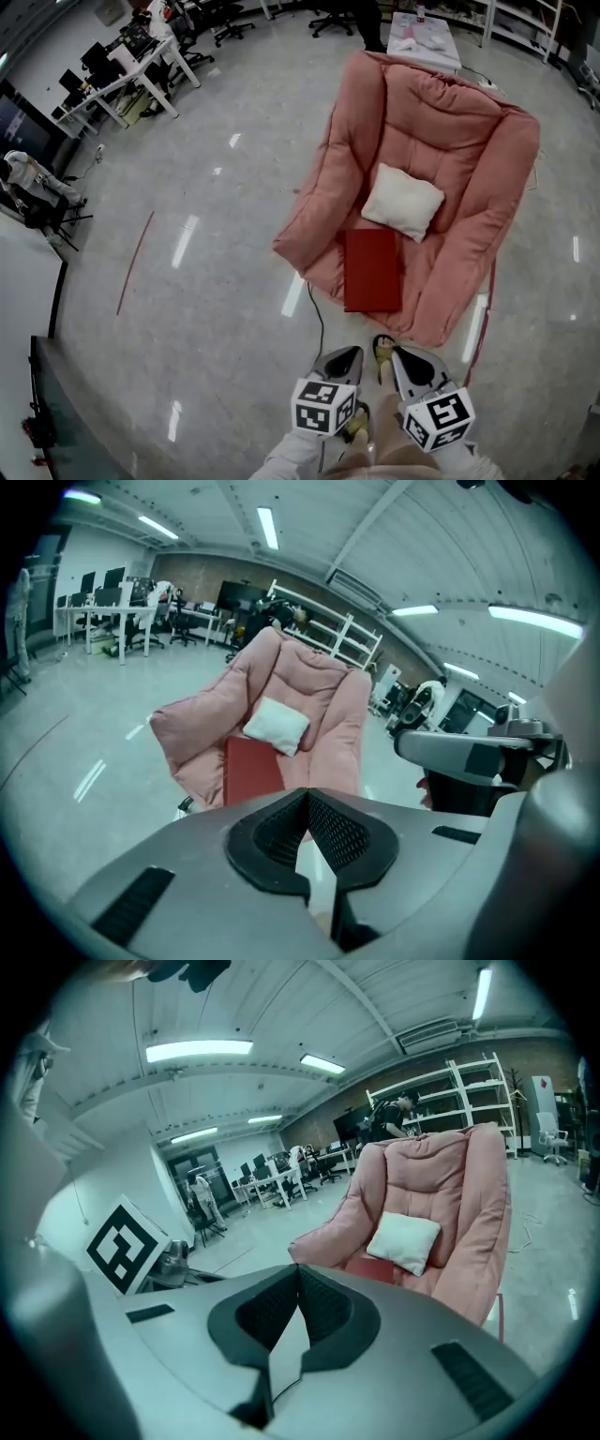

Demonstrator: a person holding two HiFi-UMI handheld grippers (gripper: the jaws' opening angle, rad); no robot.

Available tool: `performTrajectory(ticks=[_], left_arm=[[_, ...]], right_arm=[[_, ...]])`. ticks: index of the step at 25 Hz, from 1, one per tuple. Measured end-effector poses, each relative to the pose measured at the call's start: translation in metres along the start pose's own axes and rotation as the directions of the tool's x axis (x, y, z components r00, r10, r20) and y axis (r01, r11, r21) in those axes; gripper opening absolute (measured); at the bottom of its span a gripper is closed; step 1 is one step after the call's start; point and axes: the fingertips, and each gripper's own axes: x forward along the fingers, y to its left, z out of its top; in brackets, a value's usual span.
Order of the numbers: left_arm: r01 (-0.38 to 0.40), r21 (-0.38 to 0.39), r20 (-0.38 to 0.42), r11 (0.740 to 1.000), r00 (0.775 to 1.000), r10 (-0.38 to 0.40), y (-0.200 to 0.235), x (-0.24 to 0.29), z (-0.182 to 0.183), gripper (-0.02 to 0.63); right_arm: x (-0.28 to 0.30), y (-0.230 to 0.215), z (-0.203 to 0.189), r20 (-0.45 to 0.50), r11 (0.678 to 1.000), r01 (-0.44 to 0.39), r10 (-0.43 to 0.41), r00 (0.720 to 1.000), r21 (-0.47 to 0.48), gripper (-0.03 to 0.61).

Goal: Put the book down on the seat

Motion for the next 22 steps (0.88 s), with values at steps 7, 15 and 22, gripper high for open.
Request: performTrajectory(ticks=[7, 15, 22], left_arm=[[0.013, -0.013, 0.049, 1.0, 0.999, -0.013, -0.03, -0.059, -0.011, 0.006], [0.055, 0.09, 0.144, 0.994, 0.987, -0.067, -0.072, -0.122, -0.014, 0.006], [0.063, 0.161, 0.179, 0.985, 0.979, -0.092, -0.096, -0.159, -0.031, 0.006]], right_arm=[[-0.043, 0.036, -0.002, 0.009, 0.999, -0.001, 0.001, 1.0, -0.042, 0.005], [-0.087, 0.075, -0.005, 0.033, 0.993, -0.013, 0.017, 0.999, -0.12, 0.005], [-0.115, 0.102, -0.006, 0.074, 0.986, -0.02, 0.033, 0.997, -0.168, 0.005]])
